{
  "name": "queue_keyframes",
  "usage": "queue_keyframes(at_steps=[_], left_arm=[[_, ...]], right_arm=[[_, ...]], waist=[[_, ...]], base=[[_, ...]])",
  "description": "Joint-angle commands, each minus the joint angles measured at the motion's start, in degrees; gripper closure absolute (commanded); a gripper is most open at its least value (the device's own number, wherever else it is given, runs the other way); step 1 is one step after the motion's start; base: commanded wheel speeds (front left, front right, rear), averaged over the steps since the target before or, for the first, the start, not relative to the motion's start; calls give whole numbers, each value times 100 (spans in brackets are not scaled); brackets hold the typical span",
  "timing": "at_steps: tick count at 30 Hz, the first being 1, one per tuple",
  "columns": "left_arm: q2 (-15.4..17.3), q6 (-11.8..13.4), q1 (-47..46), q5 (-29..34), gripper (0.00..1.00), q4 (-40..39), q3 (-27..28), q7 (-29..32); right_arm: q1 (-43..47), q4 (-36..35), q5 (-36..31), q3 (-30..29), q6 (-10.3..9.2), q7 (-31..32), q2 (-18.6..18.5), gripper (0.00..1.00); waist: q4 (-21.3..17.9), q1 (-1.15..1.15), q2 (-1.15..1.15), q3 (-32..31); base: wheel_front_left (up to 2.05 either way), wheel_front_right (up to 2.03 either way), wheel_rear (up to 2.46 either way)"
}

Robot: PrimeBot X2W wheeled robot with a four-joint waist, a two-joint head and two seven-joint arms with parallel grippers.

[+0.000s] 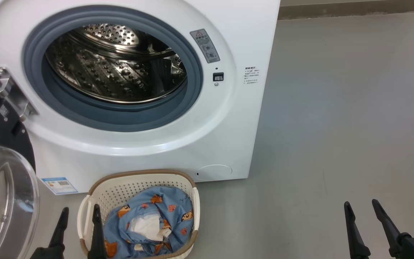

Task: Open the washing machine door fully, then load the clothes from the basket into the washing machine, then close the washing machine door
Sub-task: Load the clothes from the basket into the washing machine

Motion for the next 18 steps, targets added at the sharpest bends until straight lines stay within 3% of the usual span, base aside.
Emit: queue_keyframes(at_steps=[1,18], left_arm=[[30,58,-151,17,0,-127,182,-37],[30,57,-199,-49,0,-34,19,-37]], right_arm=[[-175,-119,10,137,9,-68,-74,0],[-273,-108,113,229,9,-68,-74,0]], waist=[[-4,0,0,10],[-82,0,0,219]], base=[[51,-51,0],[4,-4,0]])
